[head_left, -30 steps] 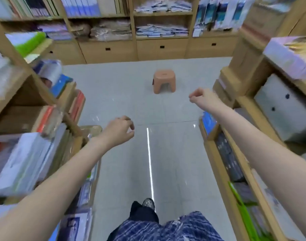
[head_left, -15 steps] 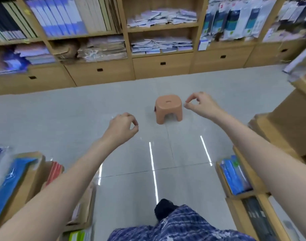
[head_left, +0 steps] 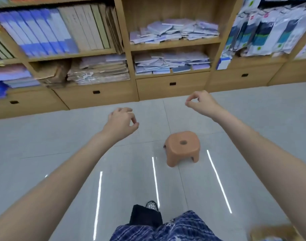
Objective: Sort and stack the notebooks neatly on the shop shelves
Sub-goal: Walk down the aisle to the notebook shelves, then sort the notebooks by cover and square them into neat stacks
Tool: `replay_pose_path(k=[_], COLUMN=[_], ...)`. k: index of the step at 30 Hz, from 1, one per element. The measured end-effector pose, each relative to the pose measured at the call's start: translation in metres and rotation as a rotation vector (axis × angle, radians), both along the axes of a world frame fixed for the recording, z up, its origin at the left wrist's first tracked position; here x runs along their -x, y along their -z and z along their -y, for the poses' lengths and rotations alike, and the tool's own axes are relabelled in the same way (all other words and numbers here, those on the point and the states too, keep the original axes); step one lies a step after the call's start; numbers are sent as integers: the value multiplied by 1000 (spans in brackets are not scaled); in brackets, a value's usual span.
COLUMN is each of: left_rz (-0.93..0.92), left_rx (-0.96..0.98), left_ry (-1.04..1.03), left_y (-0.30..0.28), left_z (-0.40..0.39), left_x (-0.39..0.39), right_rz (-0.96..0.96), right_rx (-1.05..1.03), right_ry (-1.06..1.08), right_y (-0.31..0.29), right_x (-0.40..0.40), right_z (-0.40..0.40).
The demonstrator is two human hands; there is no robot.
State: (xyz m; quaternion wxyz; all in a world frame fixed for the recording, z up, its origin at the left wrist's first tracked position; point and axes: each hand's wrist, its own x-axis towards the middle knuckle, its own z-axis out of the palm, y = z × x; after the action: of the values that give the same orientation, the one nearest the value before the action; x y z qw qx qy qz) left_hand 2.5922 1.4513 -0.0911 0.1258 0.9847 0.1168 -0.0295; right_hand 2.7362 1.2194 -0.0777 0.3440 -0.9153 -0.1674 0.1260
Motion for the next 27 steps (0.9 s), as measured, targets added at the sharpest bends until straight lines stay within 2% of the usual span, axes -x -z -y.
replay_pose_path(k=[4,9,17,20,23,27], left_rz=[-89,83,112,206,231,175], left_rx=[-79,-116,-54,-4,98,137], left_ry=[15,30,-32,-87,-87,-43], left_y=[-8,0,4,10,19,38], left_z=[-65,-154,-281,-321,-341,-342], left_x=[-119,-268,-446,-516,-589,-670], right_rz=[-55,-77,-135,-128,-95,-79], right_rx=[-19,-12,46,72,78,98], right_ry=[103,292,279,291,312,286], right_y=[-2,23,28,31,39,52], right_x=[-117,-269,-460,-532,-593,-651], right_z=[-53,-129,-238,-262,-279,-295])
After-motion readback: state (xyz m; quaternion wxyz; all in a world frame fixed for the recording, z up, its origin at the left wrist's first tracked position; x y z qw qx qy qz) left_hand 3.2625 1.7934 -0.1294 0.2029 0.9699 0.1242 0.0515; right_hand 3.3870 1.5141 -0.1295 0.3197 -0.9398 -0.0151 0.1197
